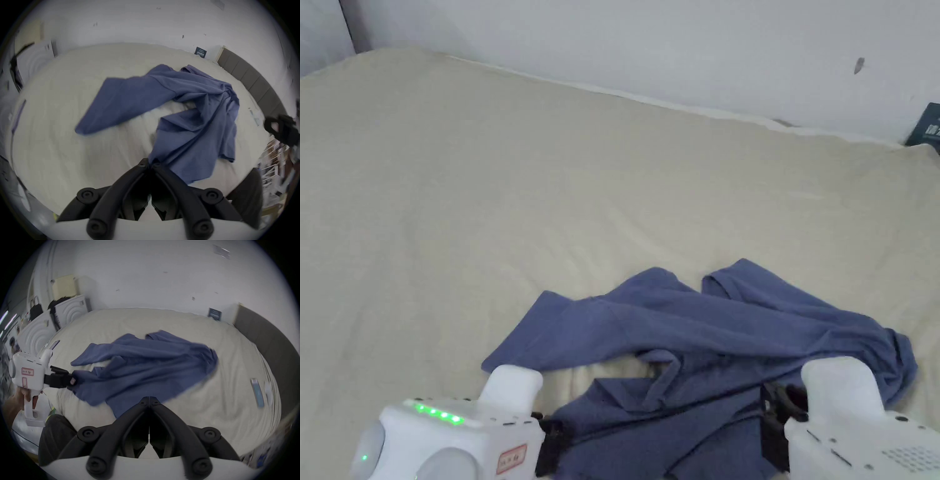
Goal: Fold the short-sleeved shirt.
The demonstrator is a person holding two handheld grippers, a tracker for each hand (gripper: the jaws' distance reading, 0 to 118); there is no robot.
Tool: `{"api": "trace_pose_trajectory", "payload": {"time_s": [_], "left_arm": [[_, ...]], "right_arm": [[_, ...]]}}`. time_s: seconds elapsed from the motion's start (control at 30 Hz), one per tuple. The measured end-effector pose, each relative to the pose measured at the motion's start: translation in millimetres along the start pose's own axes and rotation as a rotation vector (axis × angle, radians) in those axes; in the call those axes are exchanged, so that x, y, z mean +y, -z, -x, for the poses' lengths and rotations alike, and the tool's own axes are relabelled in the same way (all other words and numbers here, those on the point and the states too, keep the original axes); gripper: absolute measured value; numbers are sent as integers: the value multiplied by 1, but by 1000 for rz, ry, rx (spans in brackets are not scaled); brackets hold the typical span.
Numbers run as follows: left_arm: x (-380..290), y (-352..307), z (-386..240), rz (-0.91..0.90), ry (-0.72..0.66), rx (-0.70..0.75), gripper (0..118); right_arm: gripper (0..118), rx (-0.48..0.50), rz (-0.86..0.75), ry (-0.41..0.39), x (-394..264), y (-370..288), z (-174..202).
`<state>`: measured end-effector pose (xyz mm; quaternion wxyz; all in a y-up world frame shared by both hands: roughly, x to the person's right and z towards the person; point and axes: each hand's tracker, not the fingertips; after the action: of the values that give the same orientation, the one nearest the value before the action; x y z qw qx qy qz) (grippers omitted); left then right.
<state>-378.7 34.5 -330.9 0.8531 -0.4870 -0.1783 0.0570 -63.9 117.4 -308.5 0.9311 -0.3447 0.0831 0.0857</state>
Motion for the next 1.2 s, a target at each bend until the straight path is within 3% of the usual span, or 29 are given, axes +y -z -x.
{"api": "trace_pose_trajectory", "payload": {"time_s": [0.23, 0.33, 0.4, 0.5, 0.53, 0.57, 0.6, 0.7, 0.87, 0.97, 1.1, 1.2], "left_arm": [[-8, 16, 7, 12, -54, -76, 0], [-9, 19, 8, 16, -60, -102, 0], [-9, 20, 11, 18, -67, -127, 0], [-8, 21, 13, 24, -79, -138, 0], [-8, 21, 12, 24, -75, -137, 0], [-8, 22, 11, 25, -68, -137, 0], [-8, 23, 10, 26, -63, -135, 0], [-9, 22, 7, 23, -51, -130, 0], [-11, 25, 10, 20, -76, -142, 0], [-12, 25, 10, 16, -85, -144, 0], [-12, 24, 11, 15, -90, -148, 0], [-13, 24, 12, 18, -95, -152, 0]], "right_arm": [[0, 67, 100, -98, 128, 139, 6], [0, 43, 165, -177, 156, 189, 16], [0, 60, 193, -184, 165, 211, 26], [2, 183, 270, -194, 170, 235, 43], [24, 208, 302, -206, 171, 243, 49], [75, 221, 340, -215, 170, 252, 57], [118, 271, 381, -221, 166, 259, 58], [114, 209, 398, -260, 171, 262, 74], [114, 186, 386, -315, 166, 265, 72], [114, 198, 405, -289, 168, 266, 73], [113, 175, 429, -358, 157, 257, 94], [110, 269, 500, -364, 147, 271, 98]]}}
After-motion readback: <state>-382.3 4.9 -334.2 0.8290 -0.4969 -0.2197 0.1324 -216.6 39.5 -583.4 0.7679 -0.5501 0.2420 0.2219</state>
